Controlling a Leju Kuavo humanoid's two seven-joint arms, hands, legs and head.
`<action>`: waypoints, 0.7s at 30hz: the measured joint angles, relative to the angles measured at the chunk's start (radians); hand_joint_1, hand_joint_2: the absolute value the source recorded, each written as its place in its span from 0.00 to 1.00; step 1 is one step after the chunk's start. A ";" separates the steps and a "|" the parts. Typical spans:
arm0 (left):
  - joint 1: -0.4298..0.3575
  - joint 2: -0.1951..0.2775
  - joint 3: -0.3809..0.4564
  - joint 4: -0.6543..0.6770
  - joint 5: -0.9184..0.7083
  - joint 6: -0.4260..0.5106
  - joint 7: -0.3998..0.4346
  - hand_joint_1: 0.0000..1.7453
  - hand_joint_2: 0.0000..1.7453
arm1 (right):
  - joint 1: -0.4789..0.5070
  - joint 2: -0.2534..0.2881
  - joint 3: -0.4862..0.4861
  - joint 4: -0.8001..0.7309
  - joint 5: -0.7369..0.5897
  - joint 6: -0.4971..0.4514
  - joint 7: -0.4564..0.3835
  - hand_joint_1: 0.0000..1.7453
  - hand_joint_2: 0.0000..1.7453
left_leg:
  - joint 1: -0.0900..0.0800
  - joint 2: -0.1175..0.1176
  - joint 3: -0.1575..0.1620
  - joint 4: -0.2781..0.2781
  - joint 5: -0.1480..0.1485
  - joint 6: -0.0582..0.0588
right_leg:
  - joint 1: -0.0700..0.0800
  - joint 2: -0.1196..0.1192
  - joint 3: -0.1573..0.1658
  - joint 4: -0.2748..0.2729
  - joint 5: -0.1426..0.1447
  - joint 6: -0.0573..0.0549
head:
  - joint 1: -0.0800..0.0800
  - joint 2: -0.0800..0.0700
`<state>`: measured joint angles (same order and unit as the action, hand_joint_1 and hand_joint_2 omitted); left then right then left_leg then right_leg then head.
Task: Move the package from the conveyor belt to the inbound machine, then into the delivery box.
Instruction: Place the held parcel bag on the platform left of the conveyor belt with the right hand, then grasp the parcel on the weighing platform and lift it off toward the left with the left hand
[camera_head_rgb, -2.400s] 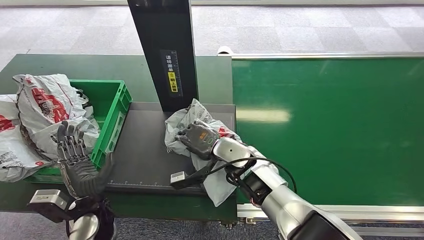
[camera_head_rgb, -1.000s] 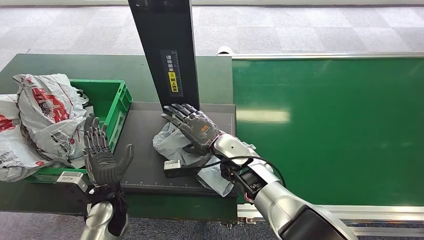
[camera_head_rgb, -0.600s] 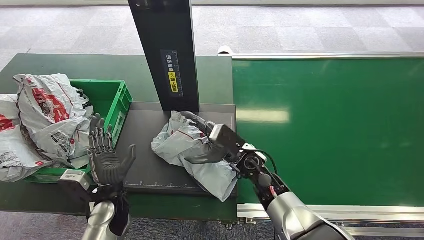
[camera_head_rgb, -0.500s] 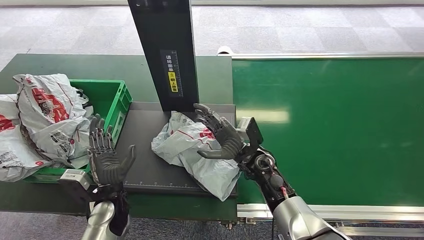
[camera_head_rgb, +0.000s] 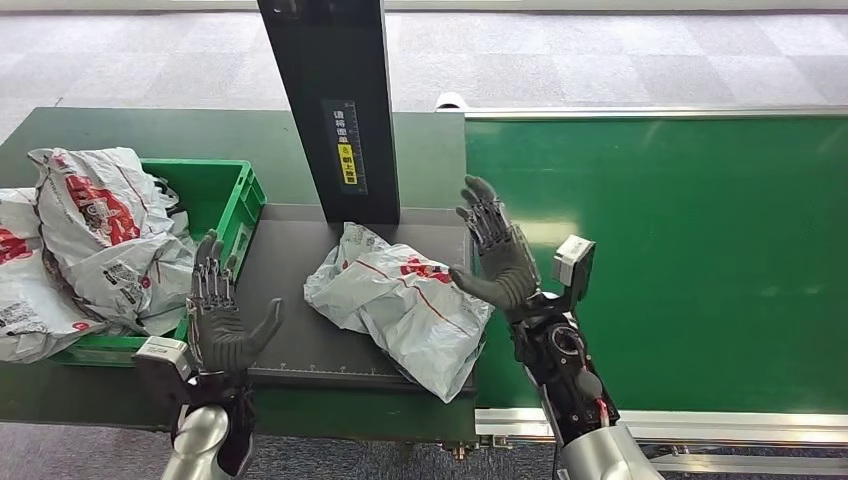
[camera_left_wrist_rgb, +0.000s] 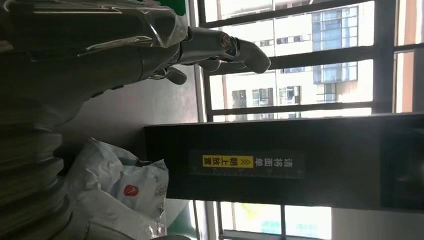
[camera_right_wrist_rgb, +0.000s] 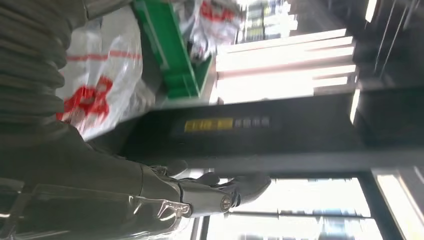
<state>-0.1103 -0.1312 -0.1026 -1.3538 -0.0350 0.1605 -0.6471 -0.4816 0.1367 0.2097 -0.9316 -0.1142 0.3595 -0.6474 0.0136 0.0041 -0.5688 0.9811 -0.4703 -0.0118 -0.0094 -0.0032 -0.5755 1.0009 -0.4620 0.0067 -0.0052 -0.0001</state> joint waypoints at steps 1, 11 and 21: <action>0.004 0.001 -0.004 -0.002 -0.024 -0.019 0.016 0.00 1.00 | 0.024 -0.001 -0.016 -0.039 0.034 -0.081 0.014 0.00 1.00 | 0.000 0.000 0.000 0.000 0.000 0.000 | 0.000 0.000 0.000 0.000 0.000 0.000 | 0.000 0.000; -0.045 0.001 -0.165 0.012 -0.404 -0.169 0.232 0.00 1.00 | 0.267 0.027 -0.126 -0.318 0.258 -0.417 0.141 0.00 1.00 | 0.000 0.000 -0.001 0.000 -0.001 0.000 | 0.000 0.000 -0.001 0.000 0.000 0.000 | 0.000 0.000; -0.093 -0.012 -0.240 0.067 -0.447 -0.171 0.257 0.00 1.00 | 0.312 0.046 -0.153 -0.368 0.276 -0.412 0.157 0.00 1.00 | 0.000 0.001 0.000 0.000 -0.001 0.000 | 0.000 0.001 -0.001 0.000 0.000 0.000 | 0.000 0.000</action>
<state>-0.2032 -0.1433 -0.3428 -1.2866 -0.4822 -0.0108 -0.3899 -0.1699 0.1830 0.0571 -1.3000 0.1614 -0.0526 -0.4908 0.0136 0.0055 -0.5686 0.9808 -0.4710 -0.0118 -0.0093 -0.0018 -0.5761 1.0007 -0.4619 0.0066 -0.0053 0.0000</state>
